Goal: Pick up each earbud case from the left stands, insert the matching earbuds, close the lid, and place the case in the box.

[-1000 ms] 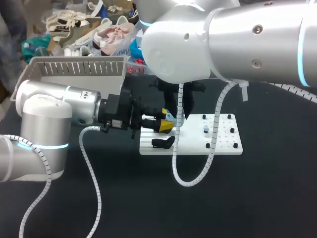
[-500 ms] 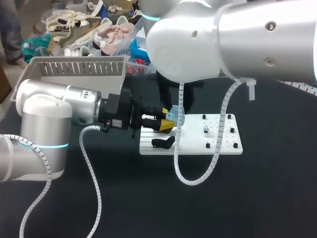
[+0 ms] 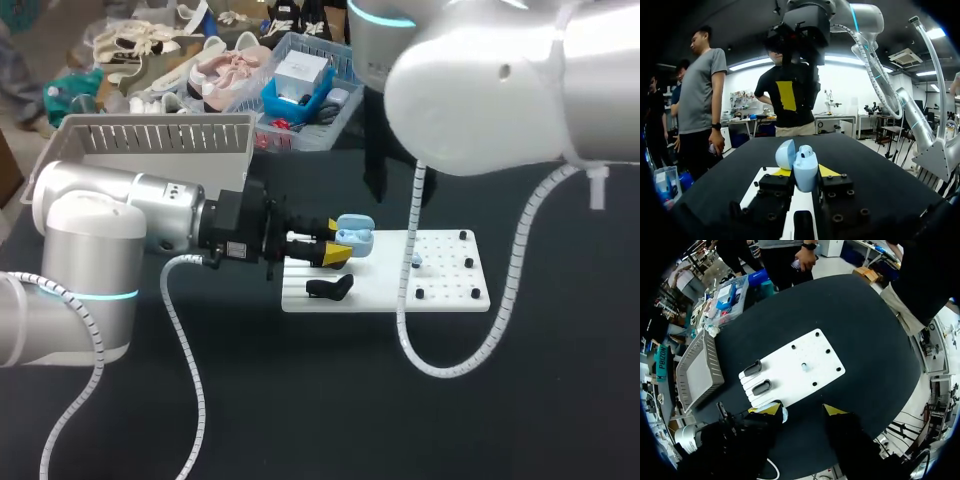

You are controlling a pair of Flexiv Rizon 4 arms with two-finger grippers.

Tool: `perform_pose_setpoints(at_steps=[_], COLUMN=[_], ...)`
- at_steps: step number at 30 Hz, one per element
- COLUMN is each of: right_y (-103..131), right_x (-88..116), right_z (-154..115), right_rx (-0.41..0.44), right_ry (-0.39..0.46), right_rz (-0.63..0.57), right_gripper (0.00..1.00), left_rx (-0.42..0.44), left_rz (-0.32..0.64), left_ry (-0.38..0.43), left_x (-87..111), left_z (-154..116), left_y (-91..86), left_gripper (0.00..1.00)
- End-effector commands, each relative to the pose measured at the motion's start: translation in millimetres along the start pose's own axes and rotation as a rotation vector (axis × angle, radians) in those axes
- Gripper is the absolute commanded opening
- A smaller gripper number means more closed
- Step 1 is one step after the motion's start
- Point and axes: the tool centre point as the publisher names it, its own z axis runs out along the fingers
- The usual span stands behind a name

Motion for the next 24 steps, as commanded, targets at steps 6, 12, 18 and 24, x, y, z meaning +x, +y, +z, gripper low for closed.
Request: perform_pose_setpoints(at_steps=[6,12,18,24], right_y=[-37,-50,-59,-59], right_x=[-2,-11,-20,-23], right_z=[12,30,52,69], right_rx=[-0.264,-0.322,-0.352,-0.358], right_ry=[-0.006,0.013,0.019,0.023], right_rz=[-0.096,-0.138,-0.184,-0.259], right_gripper=[0.48,0.48,0.44,0.4], left_rx=[-0.005,-0.005,-0.005,-0.005], left_rz=[0.001,0.001,0.001,0.001], left_ry=[0.0,0.0,0.0,0.0], left_x=[0.0,0.0,0.0,0.0], left_z=[0,0,0,0], left_y=[-0.9,-0.9,-0.9,-0.9], left_gripper=[0.0,0.0,0.0,0.0])
